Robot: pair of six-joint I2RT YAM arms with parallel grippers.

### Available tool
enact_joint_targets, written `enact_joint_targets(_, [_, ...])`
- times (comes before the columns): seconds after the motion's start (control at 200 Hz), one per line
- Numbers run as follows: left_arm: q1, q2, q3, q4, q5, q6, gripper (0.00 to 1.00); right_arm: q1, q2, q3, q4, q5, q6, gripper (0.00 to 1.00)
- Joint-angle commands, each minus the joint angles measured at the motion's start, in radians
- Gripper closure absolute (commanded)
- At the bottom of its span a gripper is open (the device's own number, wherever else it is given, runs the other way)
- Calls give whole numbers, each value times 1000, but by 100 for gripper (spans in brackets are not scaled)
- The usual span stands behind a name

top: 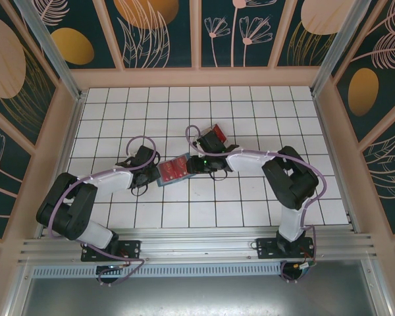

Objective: Put the credit cards into the card holder

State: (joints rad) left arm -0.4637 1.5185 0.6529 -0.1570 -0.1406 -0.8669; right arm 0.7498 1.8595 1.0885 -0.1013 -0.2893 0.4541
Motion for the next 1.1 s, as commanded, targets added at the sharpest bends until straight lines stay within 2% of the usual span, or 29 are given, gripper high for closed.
enact_joint_targets(0.0, [0, 64, -17, 37, 59, 11, 90, 11, -35, -6, 41, -19, 19, 64])
enact_joint_targets(0.295, [0, 65, -18, 40, 65, 10, 90, 19, -100, 5, 22, 29, 9, 64])
enact_joint_targets(0.801, [0, 62, -20, 40, 69, 11, 90, 22, 49, 37, 53, -11, 12, 63])
enact_joint_targets(1.096, [0, 69, -23, 49, 74, 9, 90, 23, 50, 45, 63, -24, 18, 63])
